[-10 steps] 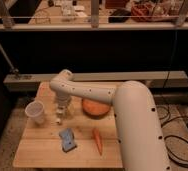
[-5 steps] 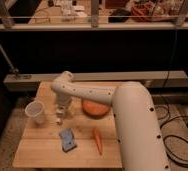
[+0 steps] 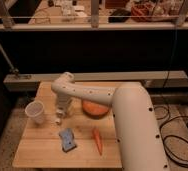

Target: Stand the bottle upright

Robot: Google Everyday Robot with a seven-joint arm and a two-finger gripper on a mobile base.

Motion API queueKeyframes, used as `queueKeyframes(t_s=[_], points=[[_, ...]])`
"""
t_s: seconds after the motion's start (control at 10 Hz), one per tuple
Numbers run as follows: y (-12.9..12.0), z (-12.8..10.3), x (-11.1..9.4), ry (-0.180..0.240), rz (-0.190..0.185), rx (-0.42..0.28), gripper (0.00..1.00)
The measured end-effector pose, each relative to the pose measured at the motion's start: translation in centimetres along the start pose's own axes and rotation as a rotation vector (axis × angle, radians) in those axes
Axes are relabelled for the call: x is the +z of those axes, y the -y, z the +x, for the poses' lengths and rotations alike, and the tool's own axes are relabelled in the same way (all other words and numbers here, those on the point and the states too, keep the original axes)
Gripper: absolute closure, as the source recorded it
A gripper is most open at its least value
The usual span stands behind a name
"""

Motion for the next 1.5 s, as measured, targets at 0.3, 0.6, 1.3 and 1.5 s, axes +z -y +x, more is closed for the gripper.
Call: queueKeyframes(t_s=[0.3, 0.6, 1.3, 1.5], points=[[-0.1, 0.0, 0.2, -0.002, 0.003, -0.005, 0.76], [0.6, -0.3, -1.4, -0.042, 0.005, -0.006, 1.00], [1.5, -0.5, -3.2, -0.108, 0.005, -0.007, 1.00], [1.7, -0.5, -3.4, -0.130, 0.010, -0.008, 1.00]])
